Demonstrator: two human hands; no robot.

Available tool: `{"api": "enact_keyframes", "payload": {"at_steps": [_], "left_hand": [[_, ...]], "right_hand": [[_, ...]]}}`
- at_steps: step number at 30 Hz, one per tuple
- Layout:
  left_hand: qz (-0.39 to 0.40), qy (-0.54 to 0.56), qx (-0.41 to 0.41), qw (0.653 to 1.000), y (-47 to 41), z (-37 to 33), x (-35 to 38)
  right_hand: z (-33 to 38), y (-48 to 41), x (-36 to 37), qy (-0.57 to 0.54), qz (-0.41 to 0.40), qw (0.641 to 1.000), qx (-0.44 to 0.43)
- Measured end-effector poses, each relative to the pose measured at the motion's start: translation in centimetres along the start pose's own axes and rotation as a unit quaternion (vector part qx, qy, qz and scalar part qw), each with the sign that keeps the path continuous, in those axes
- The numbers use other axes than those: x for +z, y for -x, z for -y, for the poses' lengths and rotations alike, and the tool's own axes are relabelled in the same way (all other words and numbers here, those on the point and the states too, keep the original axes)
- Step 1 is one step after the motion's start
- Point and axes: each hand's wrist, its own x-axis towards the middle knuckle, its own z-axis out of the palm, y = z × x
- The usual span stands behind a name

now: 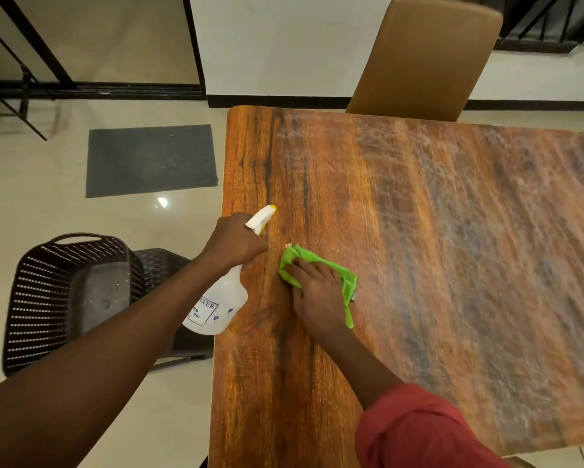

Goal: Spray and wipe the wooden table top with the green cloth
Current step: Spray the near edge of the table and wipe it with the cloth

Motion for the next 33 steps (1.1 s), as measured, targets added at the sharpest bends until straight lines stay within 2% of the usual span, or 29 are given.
{"api": "enact_keyframes", "payload": {"at_steps": [4, 7, 11, 16, 20, 25, 29, 33], "left_hand": [[-0.003, 0.012, -0.012, 1.0, -0.4, 0.0, 0.0], [-0.012, 0.016, -0.017, 1.0, -0.7, -0.1, 0.3], [-0.023, 0.002, -0.024, 0.999, -0.7, -0.2, 0.5], [-0.034, 0.0, -0.012, 0.999, -0.9, -1.2, 0.5], [-0.036, -0.009, -0.025, 0.999, -0.8, -1.4, 1.1], [-0.034, -0.004, -0.03, 0.999, -1.3, -2.2, 1.8], [-0.026, -0.017, -0.03, 0.999, -1.5, -2.2, 2.2], [-0.023, -0.019, -0.034, 0.999, -1.4, -2.2, 2.4]], "right_hand": [[1.0, 3.4, 0.4, -0.025, 0.012, 0.994, -0.102], [1.1, 2.7, 0.8, -0.036, 0.031, 0.991, -0.123], [0.5, -2.3, 1.0, -0.012, 0.035, 0.993, -0.114], [-0.4, -6.6, 0.7, 0.007, 0.038, 0.997, -0.059], [0.1, -3.9, 0.6, -0.015, 0.062, 0.995, -0.07], [-1.9, -0.6, -0.2, -0.024, 0.037, 0.993, -0.114], [-2.8, -4.1, -0.9, -0.008, 0.027, 0.996, -0.083], [-2.9, -5.5, -1.5, -0.029, 0.061, 0.996, -0.055]]}}
